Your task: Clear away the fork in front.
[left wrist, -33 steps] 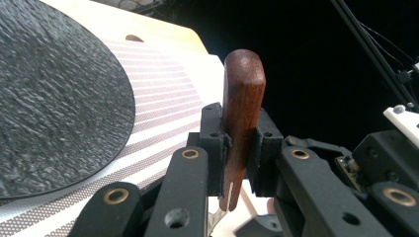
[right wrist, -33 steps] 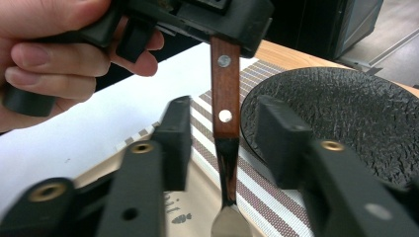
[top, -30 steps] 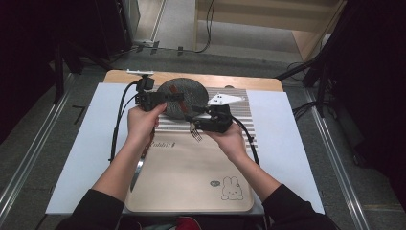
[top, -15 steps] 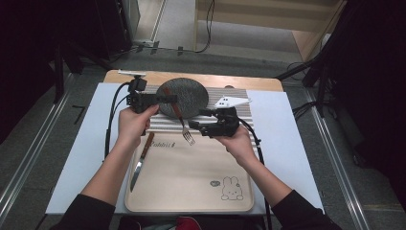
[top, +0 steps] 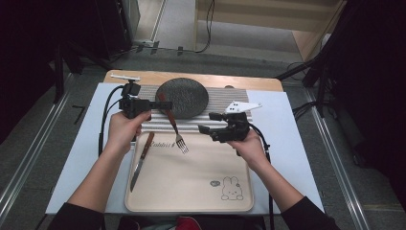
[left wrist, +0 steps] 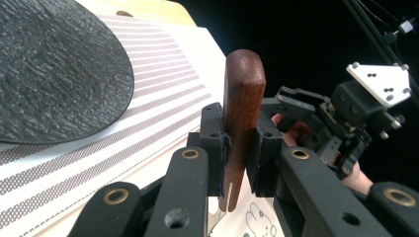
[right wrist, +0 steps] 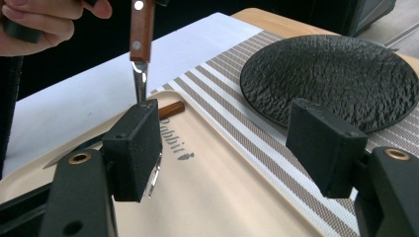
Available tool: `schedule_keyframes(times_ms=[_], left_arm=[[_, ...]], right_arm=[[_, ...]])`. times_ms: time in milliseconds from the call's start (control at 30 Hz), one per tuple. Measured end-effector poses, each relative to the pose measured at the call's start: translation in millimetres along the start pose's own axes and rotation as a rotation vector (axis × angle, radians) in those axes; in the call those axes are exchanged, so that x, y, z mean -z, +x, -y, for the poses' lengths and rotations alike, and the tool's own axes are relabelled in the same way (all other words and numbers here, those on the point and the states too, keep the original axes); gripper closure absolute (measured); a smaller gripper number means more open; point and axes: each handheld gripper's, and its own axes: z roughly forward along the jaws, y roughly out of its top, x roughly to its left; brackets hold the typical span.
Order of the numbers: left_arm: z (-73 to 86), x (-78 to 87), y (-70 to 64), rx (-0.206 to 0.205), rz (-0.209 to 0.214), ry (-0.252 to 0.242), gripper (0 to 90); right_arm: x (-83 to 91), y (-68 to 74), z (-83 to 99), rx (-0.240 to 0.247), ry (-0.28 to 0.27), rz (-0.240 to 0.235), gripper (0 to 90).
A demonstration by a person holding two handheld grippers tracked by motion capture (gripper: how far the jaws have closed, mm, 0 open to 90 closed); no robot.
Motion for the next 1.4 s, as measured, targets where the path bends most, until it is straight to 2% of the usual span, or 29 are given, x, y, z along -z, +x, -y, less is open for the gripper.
schedule_keyframes(times_ms=[200, 300, 400, 600, 1067, 1200, 1400], left_arm=[[6.4, 5.3, -1.4, -0.011, 0.007, 0.028, 80.3], [9.7, 7.5, -0.9, -0.014, 0.015, 0.042, 80.3], [13.0, 8.6, -2.0, -0.032, 0.013, 0.067, 80.3], [21.1, 8.0, -2.7, -0.039, 0.014, 0.112, 80.3], [40.0, 6.0, 3.5, -0.037, 0.025, 0.216, 80.3], [44.5, 6.9, 6.3, -0.037, 0.04, 0.245, 80.2], [49.3, 0.8, 10.5, -0.03, 0.051, 0.312, 80.2]], right_arm=[[7.5, -2.9, 6.1, -0.004, 0.014, 0.008, 27.7], [12.2, -3.5, 9.5, -0.001, -0.003, 0.033, 27.8], [16.1, -5.0, 12.6, -0.008, 0.002, 0.034, 27.8], [22.8, -7.2, 20.3, -0.02, 0.025, 0.036, 27.8], [43.2, -9.0, 42.1, -0.046, 0.052, 0.057, 26.9], [47.7, -7.8, 50.1, -0.059, 0.055, 0.063, 26.3], [55.8, -4.8, 60.2, -0.067, 0.063, 0.064, 26.2]])
